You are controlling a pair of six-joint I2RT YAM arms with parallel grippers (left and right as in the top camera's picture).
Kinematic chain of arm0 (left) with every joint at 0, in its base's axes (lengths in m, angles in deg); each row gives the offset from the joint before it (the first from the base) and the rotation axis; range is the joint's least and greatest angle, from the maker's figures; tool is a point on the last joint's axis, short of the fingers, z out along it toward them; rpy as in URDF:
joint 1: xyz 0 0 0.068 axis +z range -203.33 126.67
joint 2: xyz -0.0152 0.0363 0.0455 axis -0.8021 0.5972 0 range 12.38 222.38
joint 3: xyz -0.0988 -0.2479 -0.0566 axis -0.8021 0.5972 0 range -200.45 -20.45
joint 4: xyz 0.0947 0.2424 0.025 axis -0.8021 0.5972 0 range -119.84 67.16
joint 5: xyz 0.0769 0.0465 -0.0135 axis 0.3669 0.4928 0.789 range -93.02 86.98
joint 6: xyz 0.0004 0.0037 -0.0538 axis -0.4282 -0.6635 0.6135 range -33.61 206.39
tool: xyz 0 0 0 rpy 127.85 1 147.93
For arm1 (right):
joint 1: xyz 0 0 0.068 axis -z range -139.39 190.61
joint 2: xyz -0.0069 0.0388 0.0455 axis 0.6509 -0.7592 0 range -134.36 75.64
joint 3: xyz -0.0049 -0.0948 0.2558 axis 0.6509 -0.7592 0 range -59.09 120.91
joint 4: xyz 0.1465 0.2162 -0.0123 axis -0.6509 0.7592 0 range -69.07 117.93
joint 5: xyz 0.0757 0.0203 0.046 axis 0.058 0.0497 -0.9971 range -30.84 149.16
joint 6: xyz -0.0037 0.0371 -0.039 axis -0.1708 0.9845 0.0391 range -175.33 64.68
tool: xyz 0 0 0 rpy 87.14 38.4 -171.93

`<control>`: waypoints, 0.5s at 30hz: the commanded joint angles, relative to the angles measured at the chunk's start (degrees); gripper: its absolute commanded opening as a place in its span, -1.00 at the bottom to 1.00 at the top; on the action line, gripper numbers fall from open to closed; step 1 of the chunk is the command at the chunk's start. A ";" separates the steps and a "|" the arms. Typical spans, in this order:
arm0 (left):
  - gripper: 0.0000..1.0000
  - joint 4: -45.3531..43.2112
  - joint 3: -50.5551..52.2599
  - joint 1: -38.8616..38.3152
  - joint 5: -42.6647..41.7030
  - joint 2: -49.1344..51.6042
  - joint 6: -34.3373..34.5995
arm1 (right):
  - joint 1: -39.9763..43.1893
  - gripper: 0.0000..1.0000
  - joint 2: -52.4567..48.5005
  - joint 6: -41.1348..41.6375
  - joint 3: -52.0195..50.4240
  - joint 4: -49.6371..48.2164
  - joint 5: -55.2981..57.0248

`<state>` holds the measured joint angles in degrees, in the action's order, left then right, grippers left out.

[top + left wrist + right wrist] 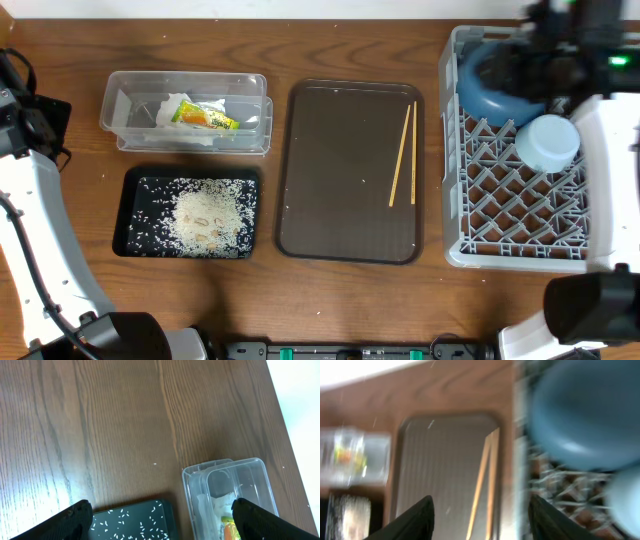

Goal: Sort waste into correct bins and load items into the dishwasher rack
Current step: 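Reach the right gripper down to a chopstick on the brown tray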

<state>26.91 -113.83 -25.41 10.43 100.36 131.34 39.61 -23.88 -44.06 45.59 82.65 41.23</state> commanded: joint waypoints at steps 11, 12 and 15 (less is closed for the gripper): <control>0.84 0.20 -0.20 0.20 0.31 0.11 -0.35 | -24.02 0.19 -7.58 19.63 -18.47 -12.11 29.99; 0.83 0.20 -0.20 0.20 0.31 0.11 -0.35 | -24.65 0.19 -9.14 20.02 -19.45 -13.05 30.25; 0.83 0.20 -0.20 0.20 0.31 0.11 -0.35 | -25.46 0.18 -14.16 19.96 -20.15 -14.49 30.25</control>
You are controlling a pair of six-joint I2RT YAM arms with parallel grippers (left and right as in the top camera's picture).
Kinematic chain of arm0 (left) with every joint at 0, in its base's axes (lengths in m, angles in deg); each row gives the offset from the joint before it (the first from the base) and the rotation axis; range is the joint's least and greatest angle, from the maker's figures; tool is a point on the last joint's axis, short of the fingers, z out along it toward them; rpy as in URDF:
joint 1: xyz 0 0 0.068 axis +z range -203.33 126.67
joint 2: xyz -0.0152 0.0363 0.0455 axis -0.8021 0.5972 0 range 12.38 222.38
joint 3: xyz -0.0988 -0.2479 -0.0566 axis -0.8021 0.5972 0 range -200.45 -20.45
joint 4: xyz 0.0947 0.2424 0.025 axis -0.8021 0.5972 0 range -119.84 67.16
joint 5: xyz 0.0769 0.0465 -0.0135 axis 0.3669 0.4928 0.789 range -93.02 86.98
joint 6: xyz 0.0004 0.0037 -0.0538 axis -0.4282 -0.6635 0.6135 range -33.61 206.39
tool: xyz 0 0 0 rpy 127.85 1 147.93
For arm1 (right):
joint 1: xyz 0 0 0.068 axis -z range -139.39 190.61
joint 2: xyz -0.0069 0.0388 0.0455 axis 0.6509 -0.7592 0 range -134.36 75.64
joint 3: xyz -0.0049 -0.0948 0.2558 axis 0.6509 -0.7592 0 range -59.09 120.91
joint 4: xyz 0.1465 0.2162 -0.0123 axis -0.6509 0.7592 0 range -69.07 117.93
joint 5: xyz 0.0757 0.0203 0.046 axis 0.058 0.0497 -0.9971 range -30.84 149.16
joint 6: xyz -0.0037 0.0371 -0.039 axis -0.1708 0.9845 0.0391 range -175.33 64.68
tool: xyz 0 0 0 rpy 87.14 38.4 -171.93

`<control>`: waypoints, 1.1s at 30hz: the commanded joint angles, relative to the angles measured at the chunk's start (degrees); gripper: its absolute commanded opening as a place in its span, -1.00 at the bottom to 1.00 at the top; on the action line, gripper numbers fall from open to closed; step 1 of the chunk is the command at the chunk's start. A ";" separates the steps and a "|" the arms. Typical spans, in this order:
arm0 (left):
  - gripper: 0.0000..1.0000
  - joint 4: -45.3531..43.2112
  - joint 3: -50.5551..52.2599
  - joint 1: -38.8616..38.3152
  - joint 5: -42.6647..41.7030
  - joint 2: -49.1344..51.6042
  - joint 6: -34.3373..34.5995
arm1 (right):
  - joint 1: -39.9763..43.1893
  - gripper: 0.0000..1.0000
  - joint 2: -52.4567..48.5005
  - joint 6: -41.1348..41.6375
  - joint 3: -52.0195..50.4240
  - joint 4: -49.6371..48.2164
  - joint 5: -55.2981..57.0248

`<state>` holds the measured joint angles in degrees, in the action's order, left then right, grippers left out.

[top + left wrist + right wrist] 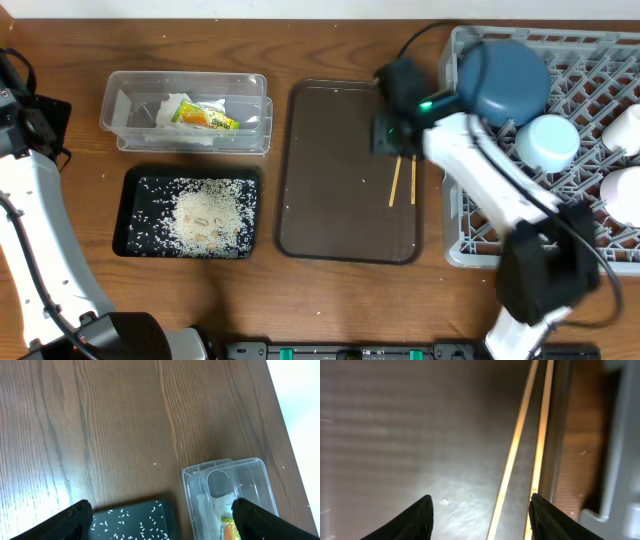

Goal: Sort waste into correct bins and load items into the dishwasher rack
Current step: 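Reach the right gripper down to a chopstick on the brown tray, then grasp the wooden chopstick and carry it to the rack's left edge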

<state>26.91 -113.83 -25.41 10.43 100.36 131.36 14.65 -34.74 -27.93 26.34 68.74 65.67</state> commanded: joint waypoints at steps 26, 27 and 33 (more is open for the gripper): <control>0.83 0.20 -0.20 0.20 0.31 0.11 -0.37 | 1.55 -0.98 -10.62 3.61 -0.59 -2.38 -2.27; 0.83 0.20 -0.20 0.20 0.31 0.11 -0.37 | 2.03 -0.98 -10.19 3.58 -0.37 -2.25 -2.27; 0.83 0.20 -0.20 0.20 0.31 0.11 -0.37 | 8.55 -0.98 -1.97 -2.97 4.00 2.54 -3.80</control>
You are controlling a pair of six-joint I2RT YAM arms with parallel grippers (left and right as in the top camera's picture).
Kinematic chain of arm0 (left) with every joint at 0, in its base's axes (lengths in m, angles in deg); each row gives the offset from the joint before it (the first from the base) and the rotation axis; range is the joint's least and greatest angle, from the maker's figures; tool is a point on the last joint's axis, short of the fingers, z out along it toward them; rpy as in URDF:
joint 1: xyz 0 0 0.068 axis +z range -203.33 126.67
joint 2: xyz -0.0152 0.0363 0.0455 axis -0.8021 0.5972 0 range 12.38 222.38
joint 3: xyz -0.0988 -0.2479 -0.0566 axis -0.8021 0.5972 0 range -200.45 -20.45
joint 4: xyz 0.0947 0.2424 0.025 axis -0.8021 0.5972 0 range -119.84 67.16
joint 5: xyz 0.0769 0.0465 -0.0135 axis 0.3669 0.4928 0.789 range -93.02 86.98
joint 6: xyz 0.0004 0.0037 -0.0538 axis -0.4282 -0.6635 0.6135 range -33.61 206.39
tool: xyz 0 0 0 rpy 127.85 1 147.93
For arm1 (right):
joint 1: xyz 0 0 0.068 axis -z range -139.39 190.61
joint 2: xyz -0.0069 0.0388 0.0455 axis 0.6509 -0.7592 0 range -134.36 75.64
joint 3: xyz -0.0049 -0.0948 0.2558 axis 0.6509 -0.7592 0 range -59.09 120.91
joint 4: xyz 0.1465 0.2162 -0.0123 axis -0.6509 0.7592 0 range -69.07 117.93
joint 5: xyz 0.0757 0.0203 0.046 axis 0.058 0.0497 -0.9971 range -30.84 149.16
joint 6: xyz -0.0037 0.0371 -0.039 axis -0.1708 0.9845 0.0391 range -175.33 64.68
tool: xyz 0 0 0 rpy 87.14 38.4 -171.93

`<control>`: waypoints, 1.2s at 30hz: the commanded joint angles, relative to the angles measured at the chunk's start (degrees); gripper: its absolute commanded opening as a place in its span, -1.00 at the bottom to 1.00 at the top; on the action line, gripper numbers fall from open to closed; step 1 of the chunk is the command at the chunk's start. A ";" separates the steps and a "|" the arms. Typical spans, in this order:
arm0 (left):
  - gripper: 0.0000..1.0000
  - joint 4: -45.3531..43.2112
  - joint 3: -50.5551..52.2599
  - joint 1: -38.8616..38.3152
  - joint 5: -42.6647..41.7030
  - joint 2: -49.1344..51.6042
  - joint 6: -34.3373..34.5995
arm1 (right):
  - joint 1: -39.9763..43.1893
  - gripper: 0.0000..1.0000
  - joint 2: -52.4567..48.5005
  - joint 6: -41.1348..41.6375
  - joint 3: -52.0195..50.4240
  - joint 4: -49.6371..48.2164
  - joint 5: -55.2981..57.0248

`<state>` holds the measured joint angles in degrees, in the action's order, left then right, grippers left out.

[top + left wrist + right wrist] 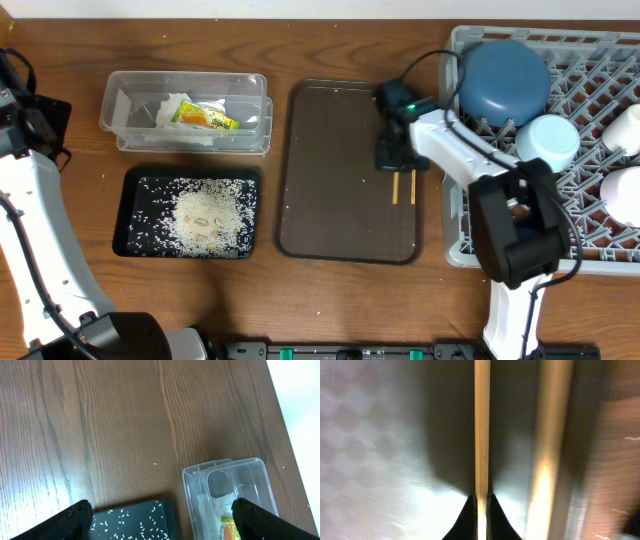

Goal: Sort waste into correct bins and load items into the dishwasher rack
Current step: 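Grasp the wooden chopstick and carry it to the rack's left edge, then insert the chopstick upright into the rack slot and release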

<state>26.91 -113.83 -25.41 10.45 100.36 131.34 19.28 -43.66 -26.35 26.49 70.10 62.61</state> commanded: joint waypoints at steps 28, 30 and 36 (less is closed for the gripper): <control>0.84 0.20 -0.20 0.20 0.28 0.11 -0.35 | 20.24 -0.98 26.38 -30.27 -17.03 -0.61 -16.52; 0.83 0.20 -0.20 0.20 0.28 0.11 -0.35 | 20.28 -0.98 26.38 -28.65 -17.00 -1.01 -14.49; 0.83 0.20 -0.20 0.20 0.28 0.11 -0.35 | 20.31 -0.98 26.38 -19.15 -17.00 -1.11 -3.41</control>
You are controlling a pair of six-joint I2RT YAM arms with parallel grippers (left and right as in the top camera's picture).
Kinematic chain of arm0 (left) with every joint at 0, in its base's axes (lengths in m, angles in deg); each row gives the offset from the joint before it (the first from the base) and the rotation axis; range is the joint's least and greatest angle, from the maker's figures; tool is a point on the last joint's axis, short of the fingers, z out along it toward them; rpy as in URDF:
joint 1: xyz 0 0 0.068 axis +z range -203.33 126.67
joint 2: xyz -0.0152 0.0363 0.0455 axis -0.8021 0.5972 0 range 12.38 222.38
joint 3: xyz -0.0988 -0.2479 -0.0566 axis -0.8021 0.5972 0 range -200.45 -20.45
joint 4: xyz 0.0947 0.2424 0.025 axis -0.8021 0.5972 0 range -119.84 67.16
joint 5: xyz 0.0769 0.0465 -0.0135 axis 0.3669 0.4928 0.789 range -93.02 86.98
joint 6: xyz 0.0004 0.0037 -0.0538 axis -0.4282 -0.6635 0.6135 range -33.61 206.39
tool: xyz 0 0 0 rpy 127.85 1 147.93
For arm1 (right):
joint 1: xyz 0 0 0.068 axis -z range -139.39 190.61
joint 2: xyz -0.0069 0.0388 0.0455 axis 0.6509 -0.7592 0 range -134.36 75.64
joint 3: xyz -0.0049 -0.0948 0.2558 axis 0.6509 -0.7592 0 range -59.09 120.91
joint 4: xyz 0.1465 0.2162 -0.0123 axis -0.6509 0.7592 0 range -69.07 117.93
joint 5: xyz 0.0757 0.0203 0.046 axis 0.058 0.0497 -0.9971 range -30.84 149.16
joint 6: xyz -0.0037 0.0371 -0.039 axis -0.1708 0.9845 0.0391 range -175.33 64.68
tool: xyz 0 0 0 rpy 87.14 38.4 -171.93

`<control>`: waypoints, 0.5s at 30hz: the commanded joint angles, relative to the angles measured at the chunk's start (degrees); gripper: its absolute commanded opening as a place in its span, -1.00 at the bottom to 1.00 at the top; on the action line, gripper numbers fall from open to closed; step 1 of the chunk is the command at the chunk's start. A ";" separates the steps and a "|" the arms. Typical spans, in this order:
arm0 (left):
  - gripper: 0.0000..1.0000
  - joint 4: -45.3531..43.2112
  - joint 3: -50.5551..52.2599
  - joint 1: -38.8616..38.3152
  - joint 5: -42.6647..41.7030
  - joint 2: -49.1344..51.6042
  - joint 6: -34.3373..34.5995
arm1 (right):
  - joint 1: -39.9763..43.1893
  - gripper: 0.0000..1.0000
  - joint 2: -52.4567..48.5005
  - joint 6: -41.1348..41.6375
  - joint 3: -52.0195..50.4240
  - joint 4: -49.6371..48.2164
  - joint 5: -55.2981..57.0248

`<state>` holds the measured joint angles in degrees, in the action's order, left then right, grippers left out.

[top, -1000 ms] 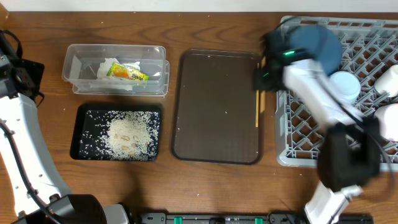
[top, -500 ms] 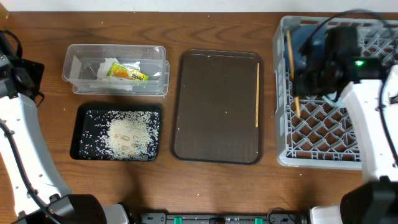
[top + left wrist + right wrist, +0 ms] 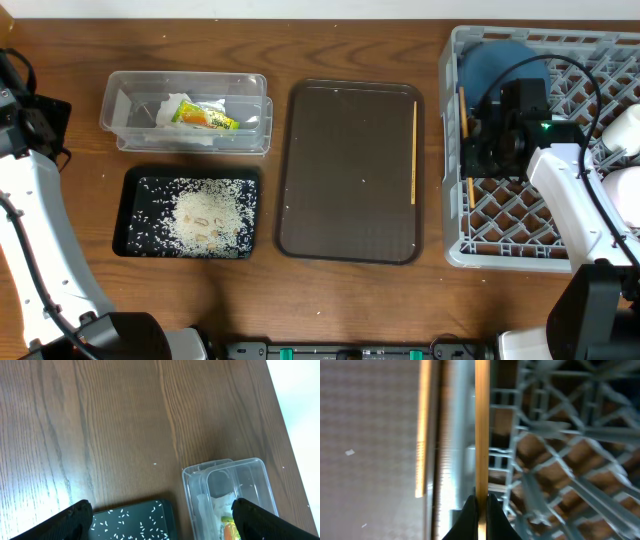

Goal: Sort waste into correct bins and load items into the dishwasher rack
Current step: 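Insert the chopstick upright into the rack slot and release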

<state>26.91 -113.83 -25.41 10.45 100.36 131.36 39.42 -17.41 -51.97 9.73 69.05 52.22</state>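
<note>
My right gripper (image 3: 482, 501) is shut on a wooden chopstick (image 3: 481, 425), which hangs over the left edge of the grey dishwasher rack (image 3: 560, 460). From overhead, that held chopstick (image 3: 463, 140) sits just inside the rack (image 3: 520, 235), next to the blue bowl (image 3: 485, 62). A second chopstick (image 3: 414, 150) lies along the right side of the brown tray (image 3: 340, 170). My left gripper (image 3: 162, 522) hangs open high above the table's far left corner, with nothing between its fingers.
A clear bin (image 3: 185, 110) holding a wrapper and tissue stands at the back left. In front of it is a black bin (image 3: 185, 212) with rice. A white cup (image 3: 630, 130) shows at the rack's right edge. My right arm covers part of the rack.
My right gripper was shut on one chopstick down on the tray. It now holds that chopstick over the rack's left edge. The other chopstick stays on the tray, and the left arm is unmoved.
At first my right gripper was open over the rack by the blue bowl, with both chopsticks on the tray. It was then open just above the chopsticks, then shut on the left one. Now that chopstick is at the rack.
</note>
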 commanded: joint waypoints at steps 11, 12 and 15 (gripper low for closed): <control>0.83 0.20 -0.20 0.20 0.28 0.11 -0.37 | 0.13 -0.98 0.13 5.09 -0.26 2.49 2.16; 0.83 0.20 -0.20 0.20 0.28 0.11 -0.37 | 0.13 -0.98 0.13 4.68 -0.26 2.67 2.16; 0.84 0.20 -0.20 0.20 0.28 0.11 -0.37 | 0.09 -0.70 0.13 4.76 -0.26 2.84 2.16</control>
<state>26.93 -113.83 -25.41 10.45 100.36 131.36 39.42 -17.41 -46.92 9.70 71.72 55.15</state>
